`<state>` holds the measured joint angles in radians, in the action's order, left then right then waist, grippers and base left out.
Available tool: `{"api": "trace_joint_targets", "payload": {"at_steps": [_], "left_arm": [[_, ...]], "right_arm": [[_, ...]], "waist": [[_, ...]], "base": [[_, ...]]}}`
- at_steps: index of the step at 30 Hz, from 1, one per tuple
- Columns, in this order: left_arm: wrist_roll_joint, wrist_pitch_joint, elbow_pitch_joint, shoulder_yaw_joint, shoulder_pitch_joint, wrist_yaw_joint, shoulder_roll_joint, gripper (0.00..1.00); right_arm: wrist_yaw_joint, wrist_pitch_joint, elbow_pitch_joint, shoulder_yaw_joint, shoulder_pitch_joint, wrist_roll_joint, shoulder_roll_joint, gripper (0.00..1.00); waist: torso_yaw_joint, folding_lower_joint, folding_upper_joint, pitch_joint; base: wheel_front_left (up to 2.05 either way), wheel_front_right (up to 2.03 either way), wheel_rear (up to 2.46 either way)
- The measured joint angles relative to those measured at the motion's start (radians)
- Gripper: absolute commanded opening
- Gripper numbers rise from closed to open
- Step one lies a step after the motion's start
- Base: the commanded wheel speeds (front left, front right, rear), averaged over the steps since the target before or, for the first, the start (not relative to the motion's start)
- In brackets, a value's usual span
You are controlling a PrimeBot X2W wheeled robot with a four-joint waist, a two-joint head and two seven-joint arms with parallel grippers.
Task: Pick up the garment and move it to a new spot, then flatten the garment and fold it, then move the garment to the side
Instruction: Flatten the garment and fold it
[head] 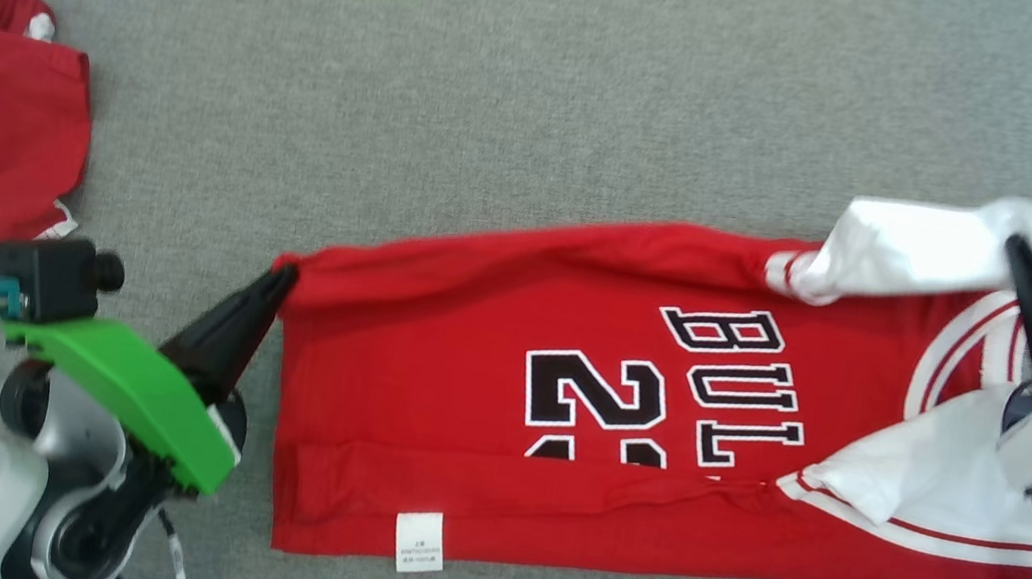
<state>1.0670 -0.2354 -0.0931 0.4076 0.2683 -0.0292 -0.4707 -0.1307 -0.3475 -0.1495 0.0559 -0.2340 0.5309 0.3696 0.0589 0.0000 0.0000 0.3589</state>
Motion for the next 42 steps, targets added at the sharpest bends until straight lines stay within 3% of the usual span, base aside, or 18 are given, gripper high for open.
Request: {"api": "trace_joint_targets", "payload": {"at_steps": [6,14,16,17,18,19,26,32,36,42], "left_arm": [[0.037,0.027,-0.031,-0.013,-0.123,-0.033,0.002,0.00],[0.049,0.040,0.013,0.006,-0.164,-0.041,0.033,0.00],[0.048,0.046,0.036,0.012,-0.164,-0.038,0.041,0.08],[0.045,0.052,0.051,0.015,-0.164,-0.037,0.046,0.22],[0.040,0.055,0.067,0.018,-0.164,-0.037,0.049,0.47],[0.034,0.064,0.078,0.021,-0.164,-0.037,0.052,1.00],[-0.057,0.162,0.114,0.046,-0.207,-0.039,0.056,1.00],[-0.274,0.413,0.096,0.038,-0.255,-0.147,0.059,1.00],[-0.366,0.483,0.102,0.033,-0.278,-0.193,0.103,1.00],[-0.506,0.496,0.116,-0.001,-0.271,-0.190,0.185,1.00]], "right_arm": [[0.000,0.000,-0.038,0.016,0.133,0.004,-0.073,0.00],[0.000,0.024,0.023,0.011,0.178,-0.006,-0.107,0.00],[0.000,0.026,0.046,0.002,0.178,-0.011,-0.108,0.00],[0.000,0.029,0.061,-0.007,0.178,-0.018,-0.107,0.00],[0.000,0.030,0.072,-0.021,0.178,-0.025,-0.101,0.43],[0.000,0.035,0.078,-0.030,0.179,-0.026,-0.099,1.00],[0.000,0.060,0.120,-0.017,0.206,-0.041,-0.081,1.00],[0.000,0.037,0.109,0.083,0.222,-0.050,-0.079,1.00],[0.000,-0.040,0.115,0.124,0.218,-0.078,-0.095,1.00],[0.000,-0.097,0.170,0.138,0.167,-0.127,-0.124,1.00]], "waist": [[-0.029,0.0000,0.0000,-0.063],[-0.048,-0.0001,0.0000,-0.108],[-0.048,-0.0001,0.0000,-0.113],[-0.048,0.0000,0.0000,-0.116],[-0.048,-0.0001,0.0000,-0.118],[-0.048,-0.0001,0.0000,-0.121],[-0.046,-0.0001,0.0000,-0.153],[-0.043,-0.0001,0.0000,-0.187],[-0.032,-0.0001,0.0000,-0.185],[-0.009,0.0000,0.0000,-0.148]], "base": [[0.00,0.00,0.00],[0.00,0.00,0.00],[0.00,0.00,0.00],[0.00,0.00,0.00],[0.00,0.00,0.00],[0.00,0.00,0.00],[0.00,0.00,0.00],[0.00,0.00,0.00],[0.00,0.00,0.00],[0.00,0.00,0.00]]}}
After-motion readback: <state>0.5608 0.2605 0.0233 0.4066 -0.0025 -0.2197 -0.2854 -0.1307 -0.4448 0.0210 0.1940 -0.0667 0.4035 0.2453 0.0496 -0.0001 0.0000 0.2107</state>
